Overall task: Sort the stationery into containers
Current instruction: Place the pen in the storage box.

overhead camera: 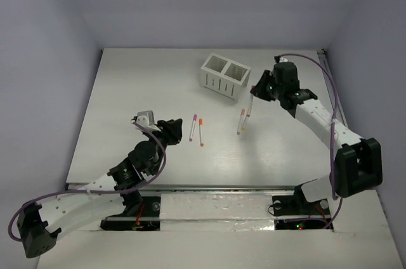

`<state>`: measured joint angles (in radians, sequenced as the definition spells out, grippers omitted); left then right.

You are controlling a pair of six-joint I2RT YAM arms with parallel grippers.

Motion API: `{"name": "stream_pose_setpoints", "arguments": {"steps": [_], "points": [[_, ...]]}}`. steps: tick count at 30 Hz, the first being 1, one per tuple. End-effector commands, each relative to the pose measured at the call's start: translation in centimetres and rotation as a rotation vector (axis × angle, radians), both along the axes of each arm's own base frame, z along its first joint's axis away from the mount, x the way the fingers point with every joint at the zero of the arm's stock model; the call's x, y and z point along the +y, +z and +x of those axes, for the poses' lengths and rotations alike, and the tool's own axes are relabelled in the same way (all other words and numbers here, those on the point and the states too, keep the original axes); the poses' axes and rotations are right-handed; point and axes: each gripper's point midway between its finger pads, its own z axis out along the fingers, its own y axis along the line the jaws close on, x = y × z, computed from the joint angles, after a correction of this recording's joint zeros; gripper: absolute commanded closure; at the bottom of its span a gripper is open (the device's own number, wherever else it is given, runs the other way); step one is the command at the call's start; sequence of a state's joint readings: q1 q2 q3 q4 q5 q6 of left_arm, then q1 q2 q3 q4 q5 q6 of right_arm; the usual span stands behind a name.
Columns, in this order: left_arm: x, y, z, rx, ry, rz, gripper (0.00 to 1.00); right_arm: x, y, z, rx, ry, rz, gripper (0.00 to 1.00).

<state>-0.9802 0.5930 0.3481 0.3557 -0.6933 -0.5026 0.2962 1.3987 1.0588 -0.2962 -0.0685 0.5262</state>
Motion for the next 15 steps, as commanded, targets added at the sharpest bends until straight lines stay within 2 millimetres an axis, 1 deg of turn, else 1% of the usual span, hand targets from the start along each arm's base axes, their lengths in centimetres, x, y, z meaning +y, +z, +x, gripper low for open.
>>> {"name": "stream_pose_setpoints", "arguments": {"steps": [1,2,3,4,5,6,7,9,10,11,12,13,14,15], "points": [[0.1,0.4,0.3,-0.018,0.025,-0.024,0.67,4.3,8.8,5.7,-0.288,0.062,0.154,1.00],[0.2,0.3,0.3,-0.017,0.029,-0.024,0.67,4.6,10.7,7.3,-0.363,0.053,0.166,1.00],[0.4,0.2,0.4,-0.017,0.038,-0.021,0.67,5.4,11.6,8.3,-0.397,0.059,0.172,1.00],[0.5,0.1,0.4,-0.017,0.043,-0.020,0.67,6.4,12.8,9.9,-0.436,0.066,0.181,1.00],[0.6,0.1,0.4,-0.019,0.048,-0.021,0.67,6.6,14.2,11.1,-0.493,0.059,0.191,1.00],[0.7,0.1,0.4,-0.021,0.057,-0.022,0.67,7.3,14.7,11.8,-0.512,0.061,0.194,1.00],[0.8,0.1,0.5,-0.024,0.060,-0.026,0.67,7.8,15.4,13.5,-0.535,0.056,0.199,1.00],[1.1,-0.2,0.6,-0.024,0.071,-0.017,0.67,8.0,15.9,15.4,-0.561,0.033,0.191,1.00],[1.0,-0.3,0.7,-0.023,0.072,-0.015,0.66,8.5,15.9,16.0,-0.566,0.031,0.186,1.00],[1.0,-0.3,0.7,-0.022,0.072,-0.012,0.67,8.8,15.7,17.4,-0.574,0.016,0.182,1.00],[1.0,-0.5,0.8,-0.018,0.074,-0.005,0.66,8.8,15.9,18.0,-0.585,0.008,0.179,1.00],[0.9,-0.5,0.8,-0.016,0.074,-0.003,0.67,9.2,15.6,18.6,-0.589,-0.006,0.170,1.00],[0.9,-0.5,0.8,-0.015,0.075,-0.001,0.66,9.7,14.2,19.4,-0.575,-0.019,0.156,1.00],[0.8,-0.6,0.8,-0.015,0.074,0.000,0.67,10.3,15.1,19.9,-0.598,-0.022,0.159,1.00]]}}
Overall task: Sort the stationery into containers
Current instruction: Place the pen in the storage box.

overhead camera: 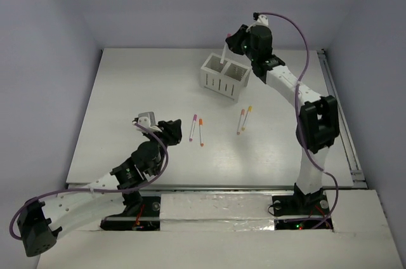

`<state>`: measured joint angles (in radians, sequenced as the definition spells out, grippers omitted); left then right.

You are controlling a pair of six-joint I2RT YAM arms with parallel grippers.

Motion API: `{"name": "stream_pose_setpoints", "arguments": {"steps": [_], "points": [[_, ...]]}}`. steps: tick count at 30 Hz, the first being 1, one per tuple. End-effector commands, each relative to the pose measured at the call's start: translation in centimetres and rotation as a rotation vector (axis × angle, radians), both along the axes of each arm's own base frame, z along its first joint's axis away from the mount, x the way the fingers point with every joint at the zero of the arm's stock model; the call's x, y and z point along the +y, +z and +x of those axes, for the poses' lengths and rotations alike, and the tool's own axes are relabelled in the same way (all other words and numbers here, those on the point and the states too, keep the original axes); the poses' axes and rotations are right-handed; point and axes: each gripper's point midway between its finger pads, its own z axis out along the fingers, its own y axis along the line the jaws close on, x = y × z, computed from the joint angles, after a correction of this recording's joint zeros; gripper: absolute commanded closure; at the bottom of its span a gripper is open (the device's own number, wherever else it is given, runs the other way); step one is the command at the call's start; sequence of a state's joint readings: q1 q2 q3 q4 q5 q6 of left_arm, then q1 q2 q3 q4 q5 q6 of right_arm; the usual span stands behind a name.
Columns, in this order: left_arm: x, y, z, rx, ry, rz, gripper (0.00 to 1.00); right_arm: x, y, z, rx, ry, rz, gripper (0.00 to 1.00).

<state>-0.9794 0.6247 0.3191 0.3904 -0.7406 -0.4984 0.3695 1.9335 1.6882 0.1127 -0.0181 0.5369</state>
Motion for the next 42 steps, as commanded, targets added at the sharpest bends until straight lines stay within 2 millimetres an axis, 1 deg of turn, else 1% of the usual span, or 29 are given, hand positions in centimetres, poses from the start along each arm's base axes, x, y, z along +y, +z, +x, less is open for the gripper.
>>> {"name": "stream_pose_setpoints", "arguments": {"steps": [1,2,3,4,6,7,9,10,11,12,13,15,19,23,25,27,29,30,31,32,33,34,35,36,37,38,39,41,42], "points": [[0.3,0.7,0.4,-0.025,0.028,-0.023,0.66,1.3,3.2,2.1,-0.131,-0.058,-0.008,1.00],[0.3,0.7,0.4,-0.025,0.028,-0.022,0.66,1.2,2.8,2.7,-0.135,-0.104,-0.032,1.00],[0.3,0.6,0.4,-0.024,0.030,-0.022,0.66,2.2,2.4,3.0,-0.141,-0.108,-0.049,1.00],[0.3,0.6,0.5,-0.023,0.032,-0.019,0.66,2.0,2.0,3.5,-0.147,-0.123,-0.080,1.00],[0.5,0.4,0.6,-0.019,0.042,-0.014,0.66,3.0,1.6,3.6,-0.156,-0.143,-0.108,1.00],[0.5,0.4,0.6,-0.020,0.042,-0.015,0.66,2.9,0.9,4.2,-0.159,-0.154,-0.135,1.00],[0.5,0.4,0.6,-0.019,0.041,-0.013,0.66,2.8,0.2,4.5,-0.157,-0.185,-0.163,1.00],[0.4,0.2,0.6,-0.016,0.039,-0.009,0.66,3.2,-0.3,4.4,-0.155,-0.183,-0.182,1.00],[0.4,0.3,0.7,-0.017,0.041,-0.010,0.66,3.0,-0.6,4.6,-0.155,-0.196,-0.192,1.00],[0.4,0.2,0.7,-0.016,0.039,-0.009,0.66,3.4,-0.9,4.4,-0.155,-0.196,-0.204,1.00],[0.3,0.1,0.7,-0.013,0.039,-0.005,0.66,3.7,-1.7,4.3,-0.153,-0.195,-0.233,1.00],[0.4,0.1,0.9,-0.012,0.047,-0.003,0.66,3.3,-2.2,4.6,-0.150,-0.221,-0.251,1.00],[0.3,-0.1,1.0,-0.007,0.045,0.005,0.66,2.9,-2.5,4.5,-0.151,-0.238,-0.264,1.00],[0.2,-0.1,1.0,-0.008,0.041,0.001,0.66,2.5,-2.1,5.0,-0.164,-0.263,-0.285,1.00],[0.2,-0.2,1.0,-0.006,0.041,0.006,0.66,2.6,-1.0,5.6,-0.181,-0.276,-0.285,1.00],[0.2,-0.3,1.0,-0.003,0.042,0.010,0.66,2.6,-1.3,5.9,-0.180,-0.275,-0.304,1.00],[0.3,-0.2,1.0,-0.002,0.048,0.011,0.66,2.7,-2.5,6.0,-0.170,-0.271,-0.322,0.99],[0.4,-0.2,1.0,-0.003,0.050,0.010,0.66,2.6,-3.2,5.9,-0.161,-0.269,-0.330,0.97],[0.4,-0.1,1.0,-0.006,0.050,0.006,0.66,3.1,-3.3,5.4,-0.164,-0.260,-0.328,0.95],[0.4,-0.2,0.9,-0.006,0.048,0.006,0.66,2.9,-4.8,5.1,-0.150,-0.254,-0.339,0.94],[0.4,-0.1,0.9,-0.008,0.045,0.003,0.66,2.9,-5.2,4.9,-0.150,-0.247,-0.342,0.91],[0.4,0.0,0.9,-0.010,0.044,0.000,0.66,3.4,-4.6,4.3,-0.171,-0.236,-0.342,0.89],[0.3,-0.1,0.9,-0.008,0.041,0.002,0.66,3.2,-5.4,4.0,-0.163,-0.230,-0.362,0.86],[0.3,-0.2,0.9,-0.007,0.039,0.004,0.66,3.0,-5.3,3.9,-0.167,-0.236,-0.370,0.77],[0.2,-0.2,0.9,-0.006,0.039,0.005,0.66,3.6,-4.9,3.4,-0.180,-0.224,-0.375,0.69],[0.2,-0.2,0.9,-0.006,0.039,0.006,0.66,3.9,-3.1,2.9,-0.220,-0.222,-0.369,0.61],[0.2,-0.2,0.9,-0.005,0.039,0.007,0.66,3.9,-2.8,2.6,-0.228,-0.217,-0.370,0.44],[0.4,-0.2,1.1,-0.005,0.050,0.007,0.66,3.9,-1.2,2.1,-0.250,-0.205,-0.357,0.31],[0.5,-0.2,1.1,-0.005,0.050,0.007,0.66,3.8,0.5,1.6,-0.267,-0.199,-0.337,0.24]]}}
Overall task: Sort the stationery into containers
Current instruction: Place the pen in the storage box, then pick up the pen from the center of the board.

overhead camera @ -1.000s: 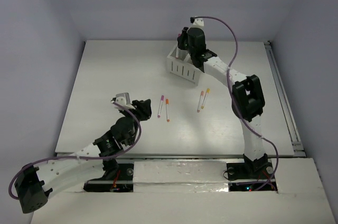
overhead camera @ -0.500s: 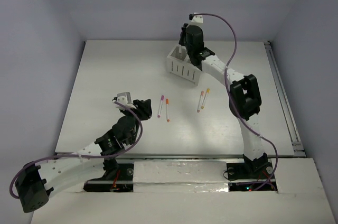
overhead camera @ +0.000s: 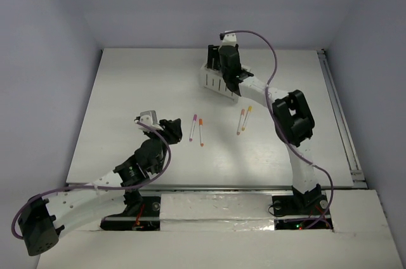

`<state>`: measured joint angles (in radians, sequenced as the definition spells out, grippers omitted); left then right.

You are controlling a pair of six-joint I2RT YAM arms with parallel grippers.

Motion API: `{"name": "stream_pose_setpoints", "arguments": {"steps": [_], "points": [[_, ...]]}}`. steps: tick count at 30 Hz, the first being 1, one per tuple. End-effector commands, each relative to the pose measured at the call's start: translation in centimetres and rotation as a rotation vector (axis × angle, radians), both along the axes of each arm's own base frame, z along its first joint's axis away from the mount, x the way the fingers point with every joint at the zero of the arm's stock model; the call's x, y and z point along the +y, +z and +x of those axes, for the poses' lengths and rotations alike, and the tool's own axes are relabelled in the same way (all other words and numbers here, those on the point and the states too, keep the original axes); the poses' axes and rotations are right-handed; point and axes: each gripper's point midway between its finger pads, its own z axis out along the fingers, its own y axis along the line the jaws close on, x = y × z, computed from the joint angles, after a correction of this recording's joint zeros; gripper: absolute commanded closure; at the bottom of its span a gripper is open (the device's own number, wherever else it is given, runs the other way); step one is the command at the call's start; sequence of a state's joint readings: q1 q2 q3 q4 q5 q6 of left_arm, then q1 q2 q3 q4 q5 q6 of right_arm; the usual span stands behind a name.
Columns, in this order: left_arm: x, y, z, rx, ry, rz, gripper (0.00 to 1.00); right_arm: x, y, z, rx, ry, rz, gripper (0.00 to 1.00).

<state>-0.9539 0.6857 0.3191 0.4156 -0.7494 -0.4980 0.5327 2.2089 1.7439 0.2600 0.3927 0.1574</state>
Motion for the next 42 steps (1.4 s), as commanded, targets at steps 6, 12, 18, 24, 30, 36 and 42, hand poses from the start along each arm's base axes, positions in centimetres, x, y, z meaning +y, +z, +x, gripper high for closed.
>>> {"name": "stream_pose_setpoints", "arguments": {"steps": [6,12,18,24,30,36,42], "points": [[0.1,0.8,0.2,-0.025,0.009,-0.027,0.66,-1.5,13.7,-5.1,-0.209,0.028,0.164,0.27],[-0.2,0.7,0.2,-0.022,-0.004,-0.025,0.66,-4.9,7.0,-11.0,0.014,0.001,0.112,1.00],[-0.3,0.9,0.1,-0.027,-0.014,-0.033,0.73,-8.7,-4.6,-18.5,0.367,-0.053,0.024,0.99],[-0.5,0.7,0.4,-0.020,-0.017,-0.024,0.79,-11.5,-8.7,-19.8,0.508,-0.153,0.004,0.32],[-0.5,0.6,0.4,-0.016,-0.018,-0.019,0.79,-12.9,-11.3,-18.0,0.570,-0.213,0.000,0.45],[-0.7,0.6,0.3,-0.016,-0.029,-0.023,0.79,-13.3,-11.7,-17.5,0.600,-0.225,-0.004,0.56],[-0.6,0.7,0.3,-0.018,-0.026,-0.025,0.78,-13.6,-13.8,-17.8,0.679,-0.233,-0.040,0.55]]}}
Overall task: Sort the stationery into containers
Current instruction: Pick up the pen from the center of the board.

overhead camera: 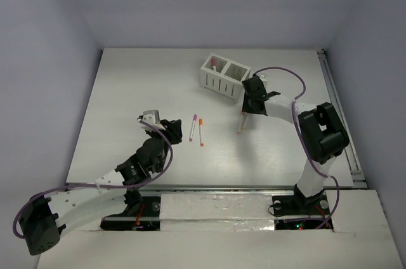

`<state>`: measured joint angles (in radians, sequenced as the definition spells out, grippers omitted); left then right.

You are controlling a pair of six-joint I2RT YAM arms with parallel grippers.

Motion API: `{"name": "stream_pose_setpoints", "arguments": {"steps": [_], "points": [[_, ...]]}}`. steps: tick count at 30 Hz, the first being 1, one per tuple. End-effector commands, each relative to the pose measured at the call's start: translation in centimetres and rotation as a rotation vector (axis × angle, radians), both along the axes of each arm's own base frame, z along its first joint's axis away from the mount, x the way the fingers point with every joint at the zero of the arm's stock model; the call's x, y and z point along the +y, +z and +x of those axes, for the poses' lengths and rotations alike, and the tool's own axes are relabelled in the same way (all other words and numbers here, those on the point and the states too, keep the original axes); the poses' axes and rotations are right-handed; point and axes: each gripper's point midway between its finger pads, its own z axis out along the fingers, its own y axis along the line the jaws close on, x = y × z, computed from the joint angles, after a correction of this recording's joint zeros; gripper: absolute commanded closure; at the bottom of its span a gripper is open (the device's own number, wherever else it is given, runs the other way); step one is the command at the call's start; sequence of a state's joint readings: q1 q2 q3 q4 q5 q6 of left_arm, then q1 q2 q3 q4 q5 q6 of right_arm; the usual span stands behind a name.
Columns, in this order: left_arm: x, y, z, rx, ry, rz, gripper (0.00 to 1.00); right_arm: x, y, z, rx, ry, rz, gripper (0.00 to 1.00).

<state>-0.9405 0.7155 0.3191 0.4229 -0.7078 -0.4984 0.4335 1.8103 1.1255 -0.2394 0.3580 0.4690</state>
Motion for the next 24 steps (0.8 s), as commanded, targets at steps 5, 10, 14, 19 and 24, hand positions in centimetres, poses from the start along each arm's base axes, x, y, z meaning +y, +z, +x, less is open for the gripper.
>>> {"name": "stream_pose_setpoints", "arguments": {"steps": [5,10,14,19,24], "points": [[0.1,1.4,0.1,-0.037,0.004,-0.043,0.78,-0.3,-1.1,0.0,0.058,-0.015,-0.022,0.61],[0.0,1.5,0.1,-0.038,0.001,-0.046,0.77,-1.1,-1.6,-0.2,0.078,-0.025,-0.049,0.63],[0.0,1.4,0.1,-0.035,0.001,-0.042,0.77,-1.0,-2.6,-0.5,0.113,-0.006,-0.056,0.69],[-0.1,1.4,0.1,-0.036,-0.002,-0.047,0.77,-0.8,-1.2,-0.3,0.055,-0.002,-0.025,0.96],[-0.2,1.4,0.1,-0.035,-0.007,-0.047,0.77,-1.3,2.4,0.1,-0.038,-0.012,-0.020,1.00]]}}
